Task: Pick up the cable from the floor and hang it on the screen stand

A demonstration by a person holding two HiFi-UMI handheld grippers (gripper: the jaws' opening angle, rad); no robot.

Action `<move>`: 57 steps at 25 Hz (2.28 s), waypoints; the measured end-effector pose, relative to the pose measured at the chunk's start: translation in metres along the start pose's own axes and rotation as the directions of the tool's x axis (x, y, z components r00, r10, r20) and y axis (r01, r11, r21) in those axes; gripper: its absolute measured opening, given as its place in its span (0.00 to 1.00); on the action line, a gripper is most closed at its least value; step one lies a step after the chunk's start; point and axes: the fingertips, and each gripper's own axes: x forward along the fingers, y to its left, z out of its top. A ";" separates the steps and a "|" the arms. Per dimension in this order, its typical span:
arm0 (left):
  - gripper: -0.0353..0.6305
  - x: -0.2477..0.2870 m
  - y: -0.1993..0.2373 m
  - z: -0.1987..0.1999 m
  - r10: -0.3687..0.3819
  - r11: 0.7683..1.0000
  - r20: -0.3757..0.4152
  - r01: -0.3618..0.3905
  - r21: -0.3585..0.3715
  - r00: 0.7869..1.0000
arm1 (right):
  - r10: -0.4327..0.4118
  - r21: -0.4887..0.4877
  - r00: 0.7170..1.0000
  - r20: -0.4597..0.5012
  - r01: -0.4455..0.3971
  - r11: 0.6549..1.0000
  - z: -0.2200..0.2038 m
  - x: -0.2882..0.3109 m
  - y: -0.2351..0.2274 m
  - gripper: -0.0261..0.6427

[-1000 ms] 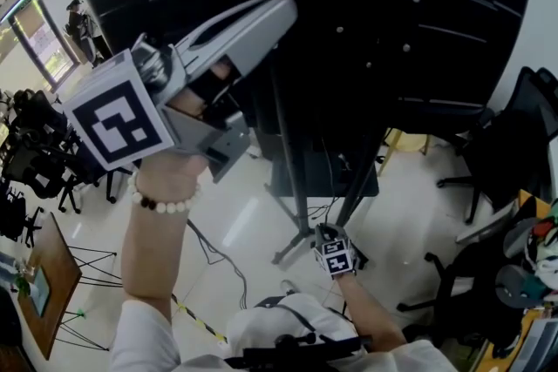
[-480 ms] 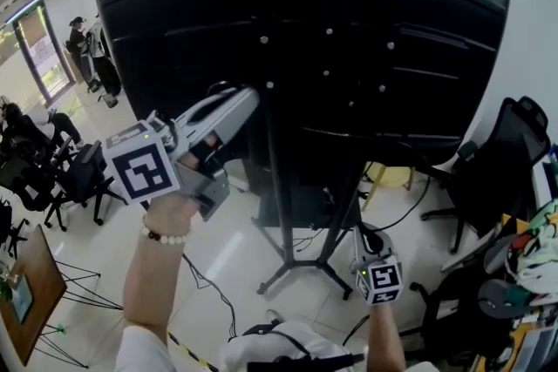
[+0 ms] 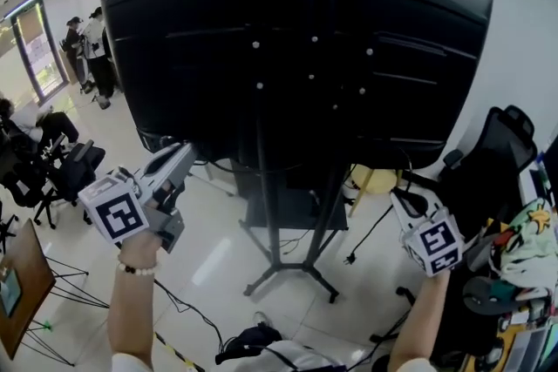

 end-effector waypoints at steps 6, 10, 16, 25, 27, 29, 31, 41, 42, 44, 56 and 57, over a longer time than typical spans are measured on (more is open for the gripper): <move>0.07 -0.041 0.016 -0.003 0.048 0.998 0.038 -0.047 -0.030 0.998 | 0.047 0.016 0.989 0.143 -0.049 0.999 0.083 0.005 -0.030 0.08; 0.08 -0.039 0.014 -0.015 0.009 1.000 0.000 -0.009 -0.020 1.000 | 0.071 0.126 0.962 0.265 -0.108 0.986 0.147 0.015 -0.053 0.08; 0.07 -0.030 0.002 -0.014 -0.061 0.998 -0.011 0.061 0.030 0.998 | 0.067 0.285 0.932 0.355 -0.176 0.942 0.231 0.051 -0.101 0.08; 0.08 -0.009 -0.001 -0.004 -0.162 0.987 0.018 0.162 0.013 0.987 | -0.033 0.508 0.939 0.341 -0.155 0.847 0.261 0.075 -0.167 0.08; 0.08 -0.002 -0.002 -0.001 -0.176 0.984 0.031 0.176 0.004 0.984 | -0.040 0.585 0.929 0.368 -0.198 0.786 0.258 0.079 -0.183 0.08; 0.07 0.005 -0.005 0.003 -0.192 0.981 0.040 0.193 -0.002 0.980 | -0.063 0.672 0.926 0.373 -0.223 0.706 0.247 0.083 -0.198 0.08; 0.07 0.012 -0.008 0.004 -0.210 0.978 0.038 0.210 -0.006 0.977 | -0.093 0.733 0.931 0.353 -0.213 0.646 0.228 0.085 -0.209 0.08; 0.08 0.048 -0.033 -0.096 -0.307 0.946 -0.124 0.288 -0.151 0.944 | -0.078 0.721 0.991 0.112 -0.027 0.693 0.125 0.092 -0.167 0.09; 0.08 0.051 -0.040 -0.109 -0.313 0.943 -0.135 0.290 -0.164 0.940 | -0.062 0.712 0.992 0.106 -0.032 0.702 0.120 0.094 -0.159 0.09; 0.08 0.057 -0.055 -0.131 -0.313 0.942 -0.152 0.286 -0.176 0.937 | -0.044 0.687 0.992 0.115 -0.048 0.725 0.117 0.093 -0.148 0.10; 0.24 0.074 -0.115 -0.233 -0.191 0.903 -0.116 0.129 -0.409 0.975 | -0.037 0.490 0.974 0.225 -0.080 0.868 0.101 0.025 -0.085 0.38; 0.24 0.071 -0.121 -0.241 -0.179 0.897 -0.115 0.114 -0.427 0.977 | -0.028 0.482 0.970 0.243 -0.096 0.871 0.097 0.010 -0.073 0.33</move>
